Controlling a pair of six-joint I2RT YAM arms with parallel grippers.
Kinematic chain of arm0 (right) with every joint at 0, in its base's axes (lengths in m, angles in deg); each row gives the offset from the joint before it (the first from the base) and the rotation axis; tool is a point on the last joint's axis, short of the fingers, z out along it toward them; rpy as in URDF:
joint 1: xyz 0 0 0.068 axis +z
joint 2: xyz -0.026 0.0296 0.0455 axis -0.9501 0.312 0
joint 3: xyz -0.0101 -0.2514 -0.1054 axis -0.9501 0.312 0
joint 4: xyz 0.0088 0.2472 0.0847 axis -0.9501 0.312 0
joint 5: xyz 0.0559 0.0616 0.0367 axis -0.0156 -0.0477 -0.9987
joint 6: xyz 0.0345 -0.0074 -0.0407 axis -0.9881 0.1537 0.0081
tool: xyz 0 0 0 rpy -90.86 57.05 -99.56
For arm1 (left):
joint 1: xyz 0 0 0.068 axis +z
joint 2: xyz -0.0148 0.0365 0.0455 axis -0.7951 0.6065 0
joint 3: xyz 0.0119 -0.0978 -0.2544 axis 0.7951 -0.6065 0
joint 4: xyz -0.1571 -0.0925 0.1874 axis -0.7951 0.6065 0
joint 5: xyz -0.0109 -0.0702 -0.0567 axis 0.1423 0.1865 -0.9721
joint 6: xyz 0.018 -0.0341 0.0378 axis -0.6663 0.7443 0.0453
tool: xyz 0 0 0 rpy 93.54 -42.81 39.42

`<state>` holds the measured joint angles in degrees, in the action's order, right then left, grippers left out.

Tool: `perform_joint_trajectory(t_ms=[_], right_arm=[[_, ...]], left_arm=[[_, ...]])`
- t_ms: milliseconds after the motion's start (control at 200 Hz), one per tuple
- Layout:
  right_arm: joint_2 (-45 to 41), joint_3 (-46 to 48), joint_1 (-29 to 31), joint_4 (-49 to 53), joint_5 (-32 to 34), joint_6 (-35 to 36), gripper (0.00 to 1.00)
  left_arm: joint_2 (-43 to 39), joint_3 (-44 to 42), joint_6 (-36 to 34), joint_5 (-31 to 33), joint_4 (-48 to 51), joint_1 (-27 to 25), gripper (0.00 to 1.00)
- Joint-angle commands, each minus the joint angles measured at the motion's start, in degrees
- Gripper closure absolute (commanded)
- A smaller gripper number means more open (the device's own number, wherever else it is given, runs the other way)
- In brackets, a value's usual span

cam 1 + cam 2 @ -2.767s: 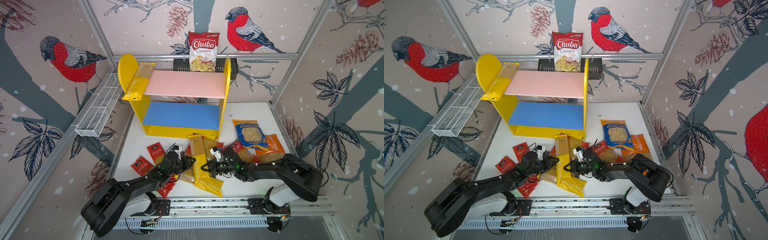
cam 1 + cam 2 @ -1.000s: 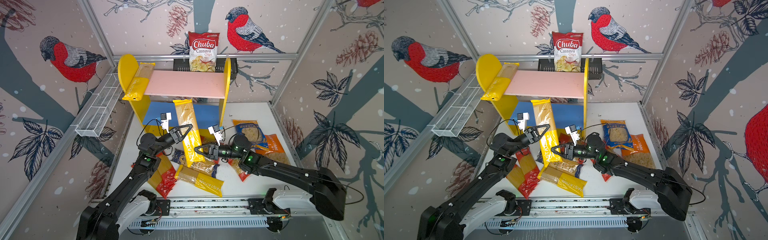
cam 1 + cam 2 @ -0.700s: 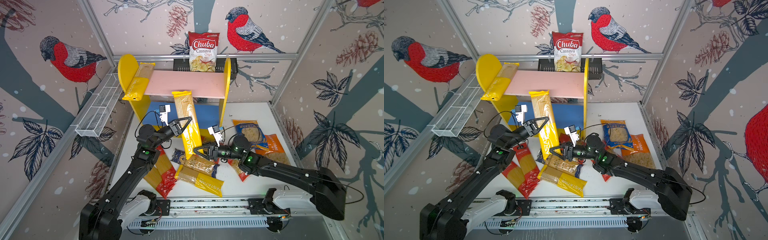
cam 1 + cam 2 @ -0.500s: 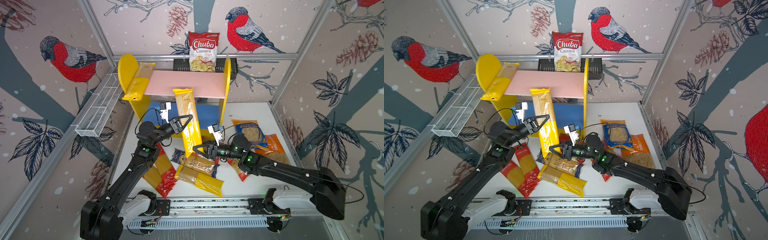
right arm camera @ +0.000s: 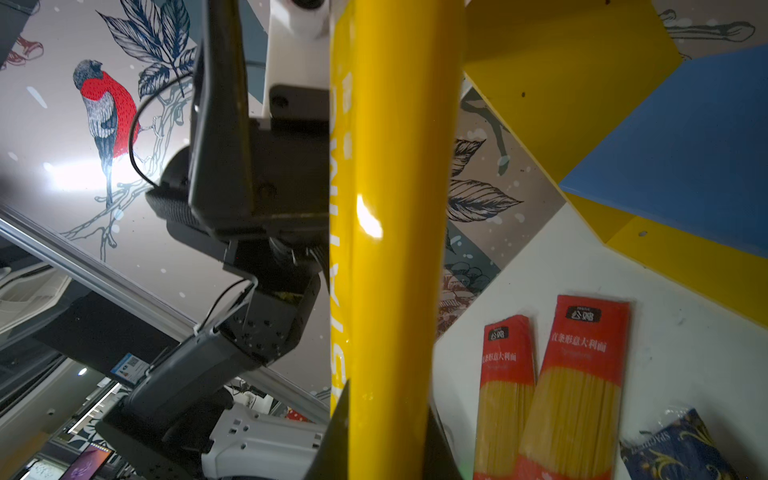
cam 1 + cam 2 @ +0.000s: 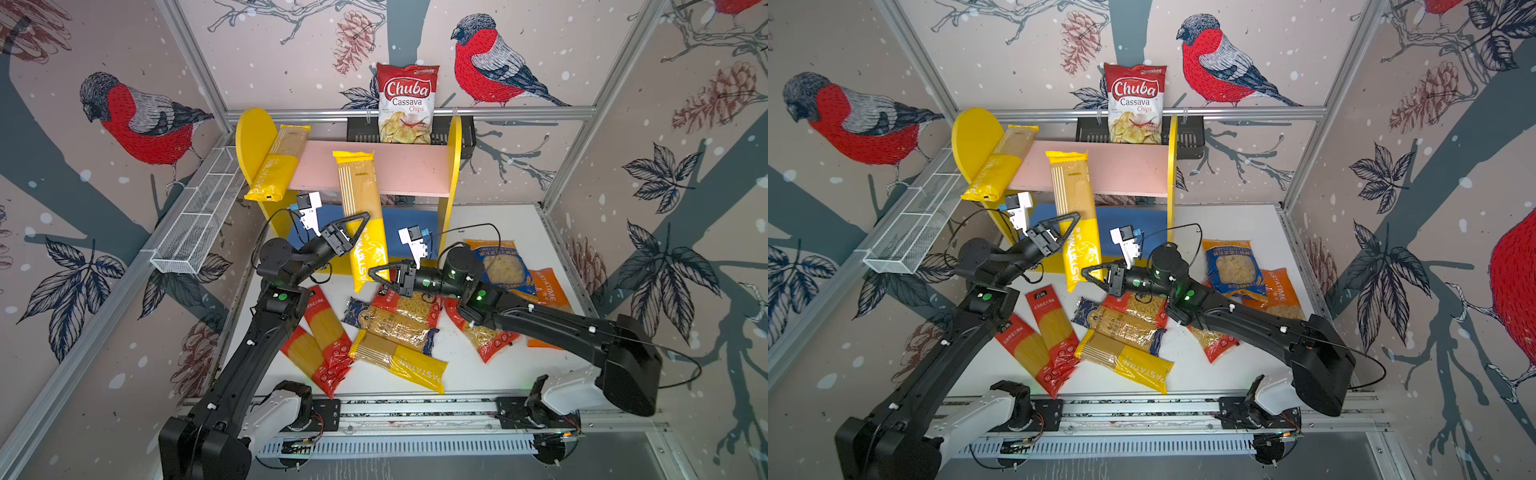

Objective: Place and organize the pasta boxes and bags onto the shelf
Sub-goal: 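Lift the upright spaghetti pack with both grippers toward the pink shelf, then lay the pack on the pink shelf and open the right gripper, then slide the pack with the left gripper beside the first pack while the right gripper withdraws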

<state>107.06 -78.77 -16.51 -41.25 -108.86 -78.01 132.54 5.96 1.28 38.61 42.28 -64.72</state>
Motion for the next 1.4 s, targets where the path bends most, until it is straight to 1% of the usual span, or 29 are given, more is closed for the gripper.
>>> perform_joint_trajectory(t_ms=[0,120,175,245,300,375,445,485,540,585,705,815,931,1041,1181,1261,1286,1326,1396], right_arm=[[1.97,-5.24,-1.26,-8.69,2.97,-3.71,0.92],[6.85,-15.15,-2.58,-1.32,4.65,-7.66,0.92],[8.98,-18.44,-3.08,-0.37,4.91,-9.25,0.92],[11.72,-22.45,-3.69,1.22,4.83,-11.55,0.92],[13.86,-25.84,-4.06,2.73,4.65,-12.66,0.91],[16.43,-30.48,-4.38,5.14,4.75,-14.31,0.87],[18.46,-33.47,-4.52,5.78,4.24,-16.16,0.82],[19.30,-34.63,-4.46,5.71,3.83,-16.80,0.76],[19.91,-35.77,-4.41,6.05,3.69,-17.10,0.62],[19.96,-35.91,-4.41,5.97,3.68,-17.12,0.54],[19.02,-34.10,-4.61,6.41,3.79,-16.99,0.42],[16.53,-29.58,-5.01,5.02,3.50,-17.27,0.36],[12.72,-22.82,-5.80,3.10,3.68,-17.52,0.30],[9.66,-17.27,-6.56,1.37,3.60,-18.03,0.28],[5.89,-10.79,-6.81,0.65,4.36,-17.61,0.28],[3.72,-7.08,-6.81,1.56,5.75,-16.86,0.28],[3.08,-5.90,-6.84,1.97,6.38,-16.52,0.28],[2.08,-4.06,-6.81,2.95,7.42,-15.99,0.28],[0.44,-0.90,-6.79,4.15,8.99,-15.32,0.28]], left_arm=[[-0.66,-1.08,4.16,-2.33,-5.07,2.32,0.30],[-0.04,-1.13,7.62,-2.72,-6.31,5.45,0.23],[0.63,-0.78,9.22,-2.75,-6.78,6.56,0.20],[1.43,-0.44,10.87,-2.64,-7.82,7.21,0.18],[2.05,0.47,10.83,-2.35,-6.69,7.38,0.17],[2.58,1.41,10.43,-1.62,-4.50,7.40,0.17],[2.69,1.83,10.49,-0.74,-3.67,7.37,0.17],[2.74,2.01,10.64,-0.37,-3.36,7.35,0.16],[2.86,2.14,10.94,0.05,-3.35,7.40,0.16],[3.09,2.31,11.02,0.49,-3.06,7.40,0.16],[3.34,2.16,11.90,1.56,-2.61,7.40,0.16],[2.89,1.23,13.14,3.61,-2.49,7.40,0.16],[2.78,0.32,14.30,5.70,-2.87,7.07,0.16],[2.67,0.30,13.99,7.55,-2.41,6.13,0.17],[3.42,1.34,13.64,11.03,-1.67,3.29,0.19],[4.43,3.66,12.13,13.32,0.78,0.93,0.23],[4.61,4.43,11.34,14.29,2.26,0.23,0.25],[4.75,5.52,10.19,16.05,4.57,-0.66,0.33],[4.40,5.75,9.63,19.19,6.90,-1.47,0.42]])
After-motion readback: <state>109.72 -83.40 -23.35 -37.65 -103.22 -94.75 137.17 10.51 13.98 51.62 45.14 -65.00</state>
